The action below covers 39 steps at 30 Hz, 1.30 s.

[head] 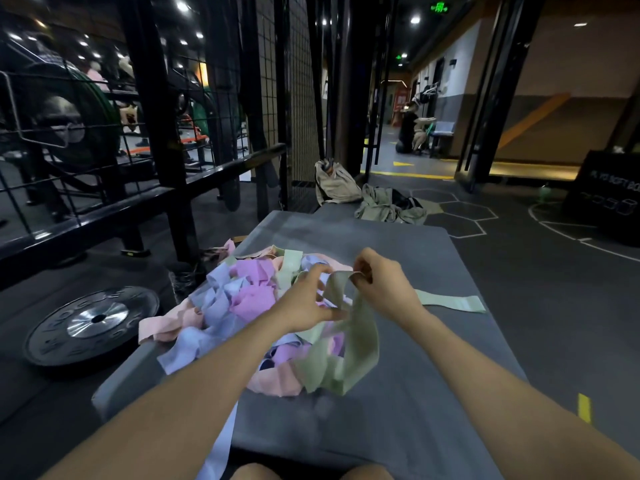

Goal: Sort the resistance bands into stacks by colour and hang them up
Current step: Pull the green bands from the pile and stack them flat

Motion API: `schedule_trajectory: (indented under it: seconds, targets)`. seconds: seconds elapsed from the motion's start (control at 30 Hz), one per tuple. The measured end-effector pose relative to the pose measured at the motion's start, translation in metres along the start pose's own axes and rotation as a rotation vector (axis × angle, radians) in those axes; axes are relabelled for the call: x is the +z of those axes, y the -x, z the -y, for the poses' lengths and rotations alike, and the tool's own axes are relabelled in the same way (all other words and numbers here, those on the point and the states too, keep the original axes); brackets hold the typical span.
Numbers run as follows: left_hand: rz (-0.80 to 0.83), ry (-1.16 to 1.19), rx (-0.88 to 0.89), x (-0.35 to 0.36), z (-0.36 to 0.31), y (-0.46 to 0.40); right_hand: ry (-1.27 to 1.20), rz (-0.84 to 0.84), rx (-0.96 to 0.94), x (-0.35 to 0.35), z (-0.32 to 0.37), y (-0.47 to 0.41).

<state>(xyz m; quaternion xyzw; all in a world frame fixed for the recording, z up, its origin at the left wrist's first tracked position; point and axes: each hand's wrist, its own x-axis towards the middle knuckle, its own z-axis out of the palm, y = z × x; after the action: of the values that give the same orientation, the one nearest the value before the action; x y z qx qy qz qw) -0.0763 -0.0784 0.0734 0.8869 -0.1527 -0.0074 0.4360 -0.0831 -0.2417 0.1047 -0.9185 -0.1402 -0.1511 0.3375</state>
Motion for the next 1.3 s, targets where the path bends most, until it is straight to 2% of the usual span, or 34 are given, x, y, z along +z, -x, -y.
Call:
schedule_trajectory:
  seconds: [0.1, 0.2, 0.37, 0.47, 0.6, 0.8, 0.93, 1.03, 1.2, 1.23, 1.3]
  targets:
    - [0.003, 0.118, 0.058, 0.008, -0.011, -0.001, 0.01, 0.008, -0.011, 0.001, -0.002, 0.0]
    - [-0.139, 0.121, 0.074, 0.003, -0.007, -0.004, -0.011, 0.021, 0.003, 0.005, -0.01, 0.005]
    - [-0.245, 0.287, 0.022, -0.022, 0.007, 0.003, 0.129, 0.325, 0.063, 0.042, -0.024, 0.026]
    - [-0.365, 0.339, -0.027, -0.04, 0.021, 0.007, 0.238, 0.49, 0.138, 0.06, -0.032, 0.036]
    - [-0.507, 0.41, -0.088, -0.06, 0.038, 0.012, 0.284, 0.571, 0.213, 0.063, -0.041, 0.043]
    - [-0.654, 0.522, -0.222, -0.059, 0.051, 0.013, 0.149, 0.54, 0.218, 0.058, -0.045, 0.04]
    - [-0.661, 0.568, -0.259, -0.065, 0.061, 0.016, 0.038, 0.316, 0.295, 0.047, -0.049, 0.039]
    - [-0.586, 0.541, -0.275, -0.059, 0.064, 0.017, 0.188, 0.148, 0.343, 0.04, -0.051, 0.037]
    - [-0.517, 0.586, -0.335, -0.045, 0.065, 0.015, 0.487, 0.109, 0.447, 0.026, -0.058, 0.036]
    - [-0.508, 0.582, -0.337, -0.043, 0.066, 0.013, 0.512, 0.12, 0.472, 0.023, -0.059, 0.036]
    - [-0.501, 0.598, -0.35, -0.038, 0.066, 0.012, 0.415, 0.099, 0.512, 0.02, -0.062, 0.033]
